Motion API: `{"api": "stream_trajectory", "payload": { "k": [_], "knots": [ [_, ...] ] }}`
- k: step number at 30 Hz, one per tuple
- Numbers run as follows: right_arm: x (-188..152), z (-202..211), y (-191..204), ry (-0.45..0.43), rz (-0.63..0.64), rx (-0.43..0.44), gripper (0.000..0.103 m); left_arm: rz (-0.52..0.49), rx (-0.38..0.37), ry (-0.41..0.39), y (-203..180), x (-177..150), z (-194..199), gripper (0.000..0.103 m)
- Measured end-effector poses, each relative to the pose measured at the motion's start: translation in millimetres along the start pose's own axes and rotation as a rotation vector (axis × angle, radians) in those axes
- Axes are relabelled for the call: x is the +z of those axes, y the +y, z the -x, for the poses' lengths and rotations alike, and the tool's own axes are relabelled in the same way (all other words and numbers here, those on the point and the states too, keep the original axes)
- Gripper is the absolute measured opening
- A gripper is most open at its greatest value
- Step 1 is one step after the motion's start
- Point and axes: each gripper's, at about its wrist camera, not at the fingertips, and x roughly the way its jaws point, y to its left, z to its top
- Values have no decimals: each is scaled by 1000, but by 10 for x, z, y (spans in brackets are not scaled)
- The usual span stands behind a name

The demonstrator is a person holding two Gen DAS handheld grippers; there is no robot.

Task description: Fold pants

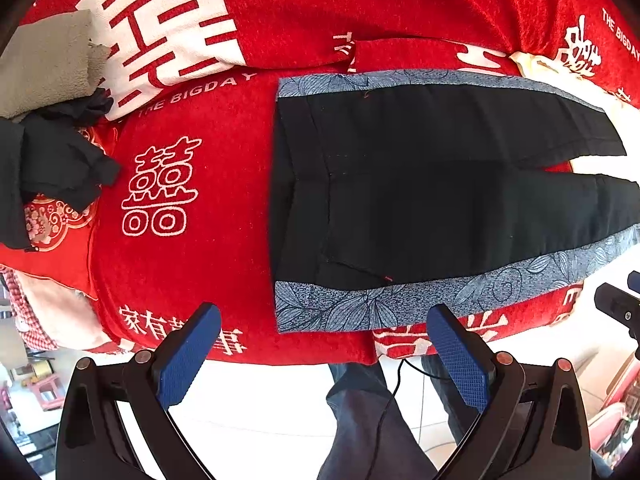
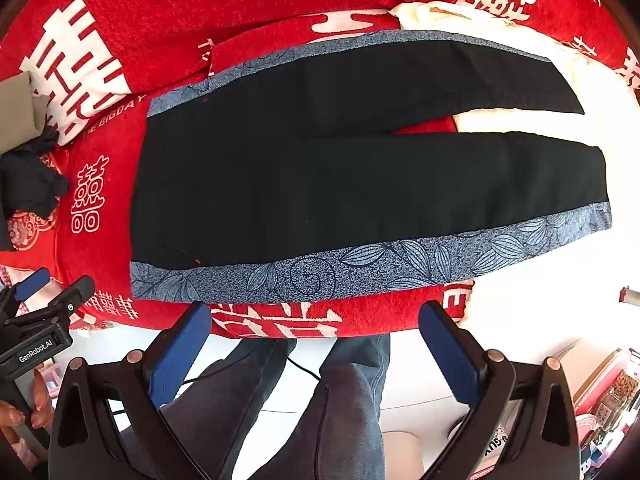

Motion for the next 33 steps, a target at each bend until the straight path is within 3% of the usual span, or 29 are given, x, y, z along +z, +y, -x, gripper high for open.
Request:
{"api": "stream_trajectory", "payload": {
  "k": [33],
  "knots": [
    [31, 45, 6, -7, 32, -19, 103, 2, 38, 13, -64, 30, 25, 103]
  ]
}}
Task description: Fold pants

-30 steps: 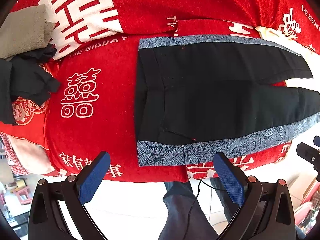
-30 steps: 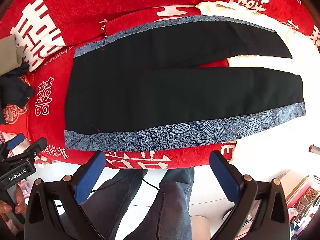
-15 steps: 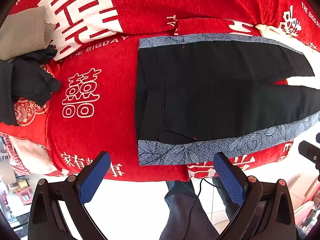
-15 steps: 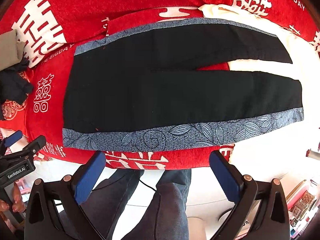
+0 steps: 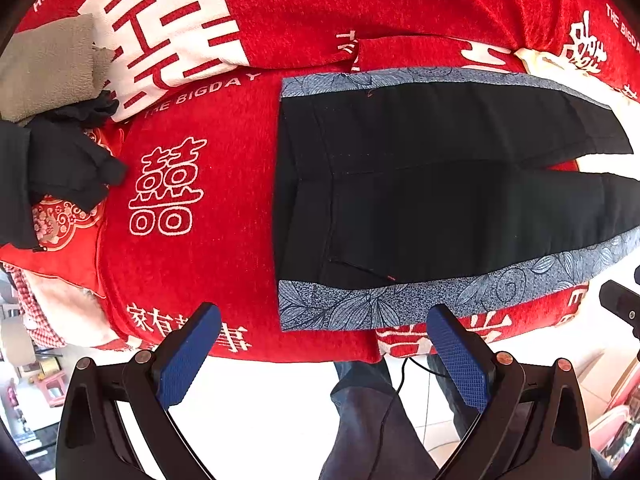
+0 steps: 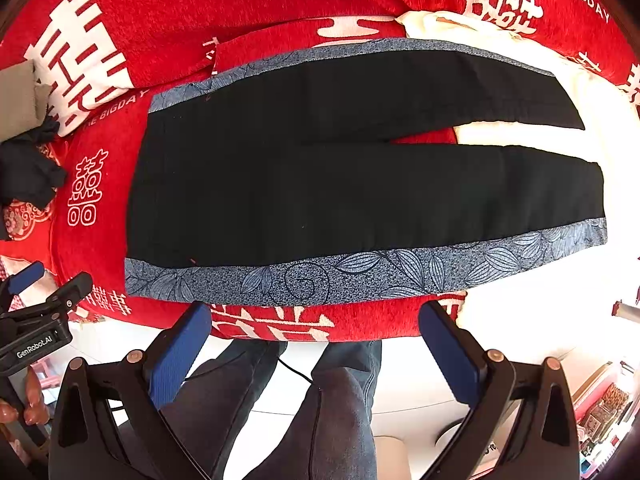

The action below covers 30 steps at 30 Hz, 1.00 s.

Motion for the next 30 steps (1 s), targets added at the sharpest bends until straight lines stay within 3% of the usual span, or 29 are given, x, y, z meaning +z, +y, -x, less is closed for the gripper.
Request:
{"api": "stream_trajectory", "payload": {
  "k": [11, 24, 30],
  "knots": [
    [42, 18, -121, 3, 30, 25, 103, 46, 20, 9, -160, -18, 125, 103],
    [54, 134, -525, -7, 97, 71, 103, 186, 42, 6, -395, -205, 298, 103],
    [34, 141, -630, -9, 110, 81, 103, 185, 48, -7, -383, -269, 348, 103]
  ]
}}
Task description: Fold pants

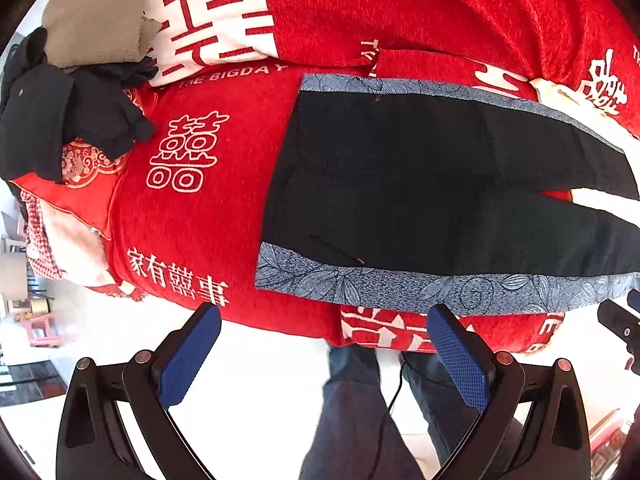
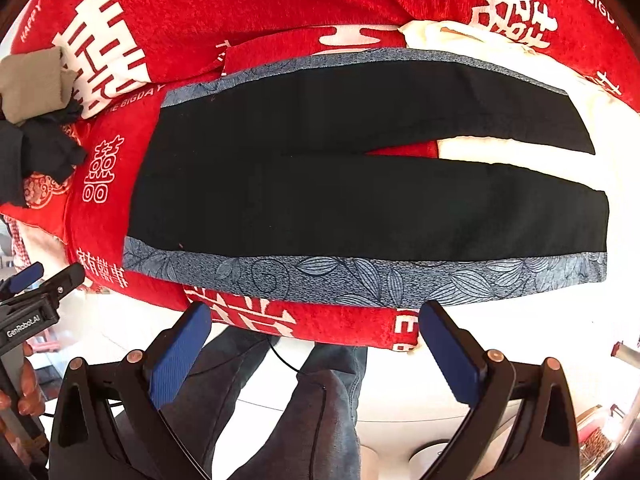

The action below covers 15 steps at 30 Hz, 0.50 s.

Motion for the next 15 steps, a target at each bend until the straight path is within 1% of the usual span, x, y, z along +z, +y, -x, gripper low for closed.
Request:
{"api": "stream_trajectory", "payload": {
  "k": [4, 7, 11, 15],
  "knots": [
    [-29, 9, 28, -10, -11, 9, 103, -9, -23, -6, 58, 7, -43, 103],
    [-40, -7, 85, -21, -17, 16, 103, -39, -57, -8, 85, 30, -181, 103],
    [-102, -100, 133, -40, -69, 64, 103, -84, -75, 8, 113, 42, -495, 103],
    [-165, -288, 187, -45, -115, 66, 103, -125, -85, 20, 154, 16, -835, 103]
  ]
}}
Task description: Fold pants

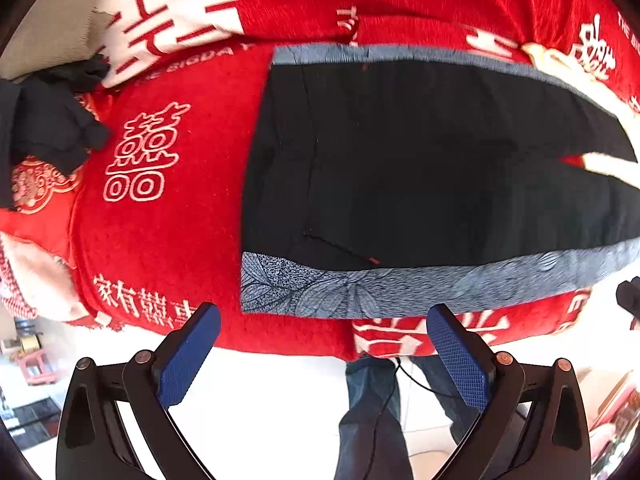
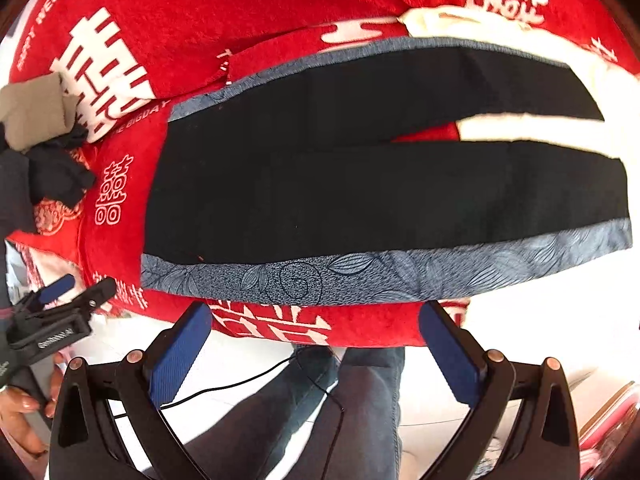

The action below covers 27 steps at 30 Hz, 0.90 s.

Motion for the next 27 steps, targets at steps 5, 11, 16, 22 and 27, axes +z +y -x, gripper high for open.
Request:
{"api": "stream_trajectory", "payload": {
  "k": [5, 11, 16, 22, 27],
  "knots": [
    [-27, -273, 33, -18, -62, -15, 103, -14, -8, -14, 80, -19, -269, 103],
    [43, -604, 94, -42, -67, 10, 103, -3, -29, -28, 112, -10, -615, 103],
    [49, -845, 108, -42, -64, 27, 103, 20, -39, -16, 133, -30, -775, 103],
    [26, -946, 175, -29, -48, 44, 103, 30, -35, -20, 172, -77, -756, 103],
    [5, -917, 223, -39, -47, 58, 103, 30, -38, -27, 214, -80, -767, 103]
  ]
}}
